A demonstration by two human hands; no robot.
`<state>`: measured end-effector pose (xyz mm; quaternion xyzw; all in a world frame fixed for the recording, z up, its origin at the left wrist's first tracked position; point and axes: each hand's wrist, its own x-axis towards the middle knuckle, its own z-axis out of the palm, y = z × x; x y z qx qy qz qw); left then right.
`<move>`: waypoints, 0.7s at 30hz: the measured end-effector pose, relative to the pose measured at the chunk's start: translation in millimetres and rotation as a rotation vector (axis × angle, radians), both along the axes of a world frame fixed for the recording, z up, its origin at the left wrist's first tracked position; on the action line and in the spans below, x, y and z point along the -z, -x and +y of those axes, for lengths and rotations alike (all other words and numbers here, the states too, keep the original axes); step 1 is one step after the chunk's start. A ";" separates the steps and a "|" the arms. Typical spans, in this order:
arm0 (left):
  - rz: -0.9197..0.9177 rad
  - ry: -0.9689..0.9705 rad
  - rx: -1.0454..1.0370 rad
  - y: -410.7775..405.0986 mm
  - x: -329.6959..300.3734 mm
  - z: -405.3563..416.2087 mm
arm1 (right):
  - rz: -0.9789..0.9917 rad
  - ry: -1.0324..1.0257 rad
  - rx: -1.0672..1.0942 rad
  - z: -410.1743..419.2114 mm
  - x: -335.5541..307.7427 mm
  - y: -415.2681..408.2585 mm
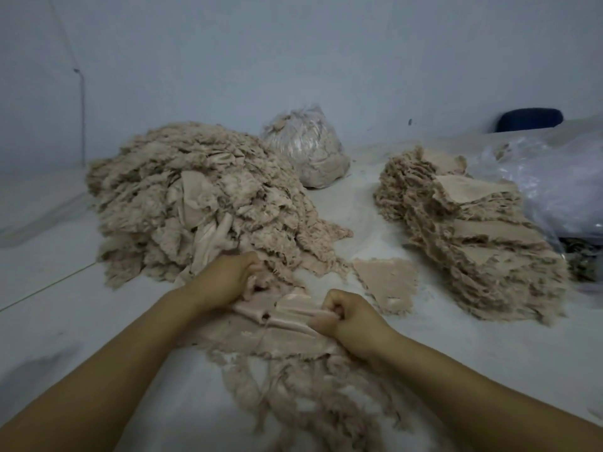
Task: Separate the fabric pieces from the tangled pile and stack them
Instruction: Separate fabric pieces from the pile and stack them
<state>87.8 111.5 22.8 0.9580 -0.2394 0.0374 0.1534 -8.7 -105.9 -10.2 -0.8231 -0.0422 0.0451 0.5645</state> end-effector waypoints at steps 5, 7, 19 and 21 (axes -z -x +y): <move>0.025 -0.028 0.319 6.2 10.4 -29.7 | 0.069 -0.178 -0.064 -10.5 -7.2 7.5; 0.117 -0.120 0.339 1.8 15.6 -38.5 | 0.081 -0.266 -0.037 -11.8 -10.4 7.5; -0.021 0.367 0.131 14.8 25.3 -68.1 | 0.015 -0.013 0.039 3.5 -7.4 -13.4; -0.034 0.374 0.079 11.8 25.7 -61.6 | -0.097 -0.057 0.152 4.5 -3.2 -16.7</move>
